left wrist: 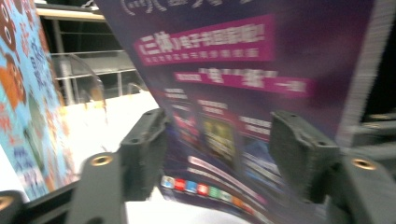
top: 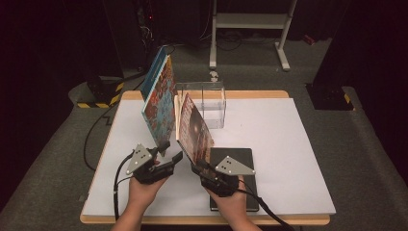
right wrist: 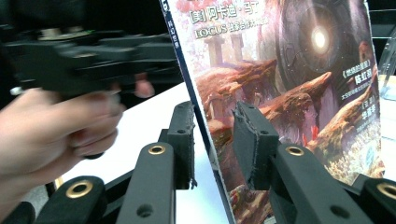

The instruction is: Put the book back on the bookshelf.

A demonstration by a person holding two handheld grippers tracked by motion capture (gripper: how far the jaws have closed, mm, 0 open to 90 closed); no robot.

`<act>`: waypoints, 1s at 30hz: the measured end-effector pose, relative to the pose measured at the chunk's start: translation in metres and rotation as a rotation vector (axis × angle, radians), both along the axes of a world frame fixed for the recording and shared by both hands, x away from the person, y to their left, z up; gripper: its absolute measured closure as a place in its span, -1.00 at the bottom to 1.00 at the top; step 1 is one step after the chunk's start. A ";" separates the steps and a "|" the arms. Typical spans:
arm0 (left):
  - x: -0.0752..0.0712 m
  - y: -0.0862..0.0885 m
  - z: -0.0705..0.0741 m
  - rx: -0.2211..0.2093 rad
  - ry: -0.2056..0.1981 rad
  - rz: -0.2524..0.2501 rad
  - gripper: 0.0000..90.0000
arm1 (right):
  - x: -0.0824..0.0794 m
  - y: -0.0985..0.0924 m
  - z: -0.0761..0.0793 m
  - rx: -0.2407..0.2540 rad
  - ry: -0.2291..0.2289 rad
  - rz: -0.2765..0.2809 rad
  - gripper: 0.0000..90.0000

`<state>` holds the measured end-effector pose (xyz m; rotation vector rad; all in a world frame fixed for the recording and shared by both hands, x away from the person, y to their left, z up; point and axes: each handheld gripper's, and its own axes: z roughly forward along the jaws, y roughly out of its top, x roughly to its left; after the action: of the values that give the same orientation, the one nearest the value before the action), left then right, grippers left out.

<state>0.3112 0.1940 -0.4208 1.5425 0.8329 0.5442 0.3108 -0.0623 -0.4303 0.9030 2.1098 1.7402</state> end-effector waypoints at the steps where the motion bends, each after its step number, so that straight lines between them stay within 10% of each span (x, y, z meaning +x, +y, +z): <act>1: -0.006 0.000 0.001 -0.012 -0.007 -0.009 -0.27 | -0.001 0.000 0.000 -0.001 -0.001 -0.001 0.52; 7: -0.015 -0.025 0.015 -0.042 -0.029 -0.060 -0.49 | -0.003 0.001 -0.004 0.001 0.001 0.006 0.51; 16: -0.003 -0.046 0.021 0.016 0.015 0.062 -0.18 | -0.015 -0.017 -0.009 -0.014 0.020 0.037 0.30; 23: -0.005 -0.044 0.025 0.084 -0.001 0.114 0.26 | -0.003 -0.087 -0.014 -0.082 0.020 -0.140 0.24; 30: -0.009 -0.047 0.033 0.167 -0.040 0.145 0.73 | 0.005 -0.135 -0.036 -0.036 0.079 -0.251 0.25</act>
<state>0.3024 0.1467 -0.3874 1.6247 0.8917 0.7643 0.3155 -0.1974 -0.4663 1.1864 1.9679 1.5596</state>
